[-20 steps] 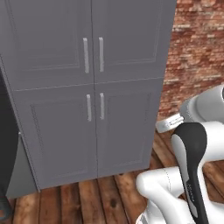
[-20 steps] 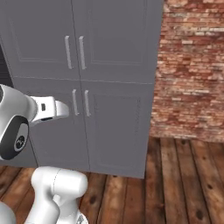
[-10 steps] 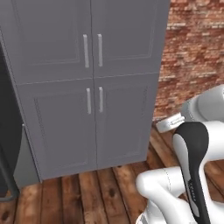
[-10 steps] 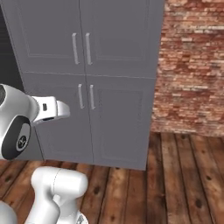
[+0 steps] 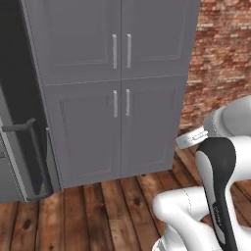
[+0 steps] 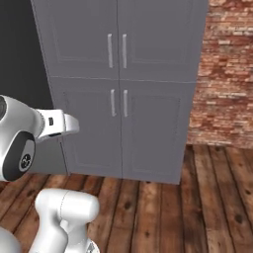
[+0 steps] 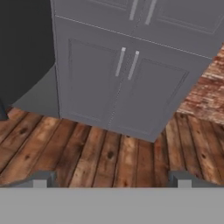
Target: Retrieve the tangerine and banana from the fridge and place them into the bowl on the dining table.
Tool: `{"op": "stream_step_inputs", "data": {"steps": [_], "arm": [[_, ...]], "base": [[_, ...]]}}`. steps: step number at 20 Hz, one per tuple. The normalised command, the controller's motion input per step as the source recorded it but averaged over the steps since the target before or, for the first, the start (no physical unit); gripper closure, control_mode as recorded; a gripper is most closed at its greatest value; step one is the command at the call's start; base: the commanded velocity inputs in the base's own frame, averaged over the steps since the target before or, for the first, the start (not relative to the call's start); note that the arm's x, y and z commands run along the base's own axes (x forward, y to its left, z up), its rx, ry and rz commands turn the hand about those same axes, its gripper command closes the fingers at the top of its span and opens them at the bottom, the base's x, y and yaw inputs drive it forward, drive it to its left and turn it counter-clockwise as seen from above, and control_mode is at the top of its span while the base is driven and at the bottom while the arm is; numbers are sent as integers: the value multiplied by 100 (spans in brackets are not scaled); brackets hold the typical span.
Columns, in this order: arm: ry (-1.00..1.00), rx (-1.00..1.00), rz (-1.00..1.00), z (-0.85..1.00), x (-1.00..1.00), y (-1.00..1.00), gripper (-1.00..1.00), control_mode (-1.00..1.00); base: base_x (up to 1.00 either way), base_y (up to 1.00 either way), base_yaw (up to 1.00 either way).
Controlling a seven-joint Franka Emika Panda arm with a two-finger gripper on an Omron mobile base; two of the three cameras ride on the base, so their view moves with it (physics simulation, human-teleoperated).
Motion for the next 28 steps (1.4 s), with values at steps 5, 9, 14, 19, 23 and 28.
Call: {"op": "stream_step_inputs", "data": {"steps": [5, 9, 14, 19, 23, 28], "arm": [[0, 0, 0, 0, 0, 0, -100, 100], [0, 0, 0, 0, 0, 0, -100, 100], [0, 0, 0, 0, 0, 0, -100, 100], [0, 0, 0, 0, 0, 0, -100, 100], [0, 0, 0, 0, 0, 0, -100, 100], [0, 0, 0, 0, 0, 0, -100, 100]], "base": [[-33, 82, 0], [-34, 81, -3], [-36, 73, -8], [-36, 63, -12], [-23, 69, -16], [-9, 72, -18]]}}
